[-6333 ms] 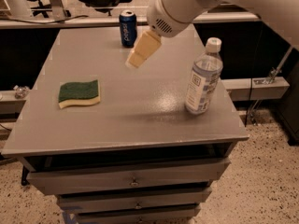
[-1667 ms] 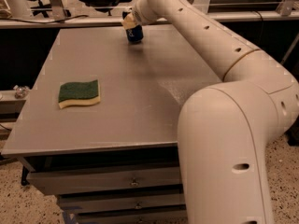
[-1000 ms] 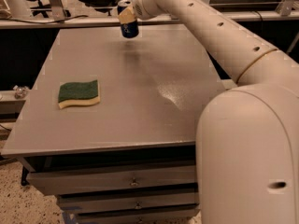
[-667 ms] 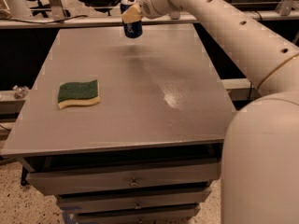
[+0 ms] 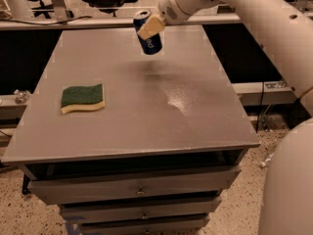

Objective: Knock pepsi can over

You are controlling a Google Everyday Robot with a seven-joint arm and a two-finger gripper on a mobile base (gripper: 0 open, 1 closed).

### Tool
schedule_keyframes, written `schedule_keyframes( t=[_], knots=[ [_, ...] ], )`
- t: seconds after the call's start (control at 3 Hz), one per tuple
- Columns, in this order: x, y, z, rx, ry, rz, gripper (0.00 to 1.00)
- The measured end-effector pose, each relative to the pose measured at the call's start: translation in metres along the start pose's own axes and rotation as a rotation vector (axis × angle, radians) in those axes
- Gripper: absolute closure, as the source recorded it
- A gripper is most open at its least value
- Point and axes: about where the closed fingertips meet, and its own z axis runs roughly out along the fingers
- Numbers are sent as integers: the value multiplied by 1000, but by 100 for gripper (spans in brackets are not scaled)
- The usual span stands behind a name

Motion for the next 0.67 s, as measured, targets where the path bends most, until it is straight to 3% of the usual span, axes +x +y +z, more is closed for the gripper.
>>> schedule_keyframes(
  t=[0.67],
  knots=[
    [54, 37, -27, -181, 282, -230, 100]
  ],
)
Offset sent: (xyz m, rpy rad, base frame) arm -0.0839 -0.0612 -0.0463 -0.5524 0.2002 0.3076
